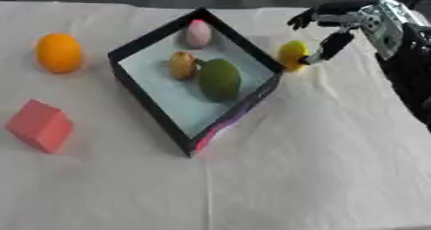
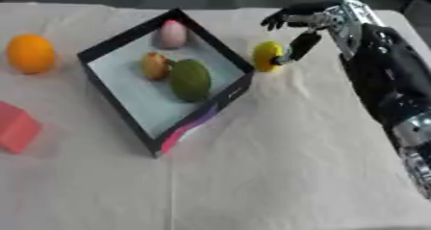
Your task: Pick up objects on the table and place them in the box.
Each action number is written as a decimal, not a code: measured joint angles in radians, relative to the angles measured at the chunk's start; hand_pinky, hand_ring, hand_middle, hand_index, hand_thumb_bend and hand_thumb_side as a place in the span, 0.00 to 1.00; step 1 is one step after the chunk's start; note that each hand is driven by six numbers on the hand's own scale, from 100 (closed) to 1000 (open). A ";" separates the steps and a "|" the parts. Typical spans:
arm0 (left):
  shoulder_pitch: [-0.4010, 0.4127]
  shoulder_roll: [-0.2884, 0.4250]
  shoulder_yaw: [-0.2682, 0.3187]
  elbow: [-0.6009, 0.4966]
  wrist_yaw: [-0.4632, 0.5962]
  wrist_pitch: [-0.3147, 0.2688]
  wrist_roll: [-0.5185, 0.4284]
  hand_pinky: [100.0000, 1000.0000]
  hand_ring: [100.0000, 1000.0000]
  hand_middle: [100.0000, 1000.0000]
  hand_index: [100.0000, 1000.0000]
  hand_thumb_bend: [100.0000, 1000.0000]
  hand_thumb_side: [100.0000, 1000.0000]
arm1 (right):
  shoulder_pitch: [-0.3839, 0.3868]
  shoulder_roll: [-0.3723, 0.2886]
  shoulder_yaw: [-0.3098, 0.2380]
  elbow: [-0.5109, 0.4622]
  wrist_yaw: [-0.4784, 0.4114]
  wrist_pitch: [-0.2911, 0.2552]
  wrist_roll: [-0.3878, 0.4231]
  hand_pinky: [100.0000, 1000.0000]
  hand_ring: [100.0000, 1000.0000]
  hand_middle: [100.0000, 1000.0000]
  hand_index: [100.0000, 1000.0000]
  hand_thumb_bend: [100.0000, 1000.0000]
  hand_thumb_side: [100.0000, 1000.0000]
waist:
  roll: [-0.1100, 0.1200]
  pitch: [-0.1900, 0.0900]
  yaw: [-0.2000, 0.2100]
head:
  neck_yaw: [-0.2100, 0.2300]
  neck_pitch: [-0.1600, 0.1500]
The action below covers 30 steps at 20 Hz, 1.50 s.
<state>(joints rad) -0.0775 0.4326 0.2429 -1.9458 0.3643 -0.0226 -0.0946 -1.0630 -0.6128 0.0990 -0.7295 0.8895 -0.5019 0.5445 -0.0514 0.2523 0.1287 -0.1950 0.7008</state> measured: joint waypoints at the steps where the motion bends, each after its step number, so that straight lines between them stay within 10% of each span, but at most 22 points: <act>1: 0.001 0.000 0.000 0.000 0.000 0.000 0.000 0.93 0.83 0.75 0.83 0.00 0.69 | 0.000 0.000 0.000 0.002 0.002 0.000 -0.001 0.95 0.89 0.84 0.97 0.38 0.32 | 0.000 0.000 0.000 | 0.000 0.000; 30: 0.006 0.000 -0.001 0.000 -0.001 0.002 -0.012 0.94 0.83 0.76 0.83 0.00 0.69 | 0.026 0.000 -0.006 0.014 0.018 0.019 -0.011 0.95 0.88 0.83 0.96 0.38 0.25 | 0.000 0.000 -0.005 | 0.004 0.001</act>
<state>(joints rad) -0.0713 0.4326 0.2422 -1.9458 0.3633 -0.0209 -0.1063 -1.0371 -0.6125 0.0930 -0.7153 0.9074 -0.4825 0.5340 -0.0514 0.2523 0.1234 -0.1914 0.7022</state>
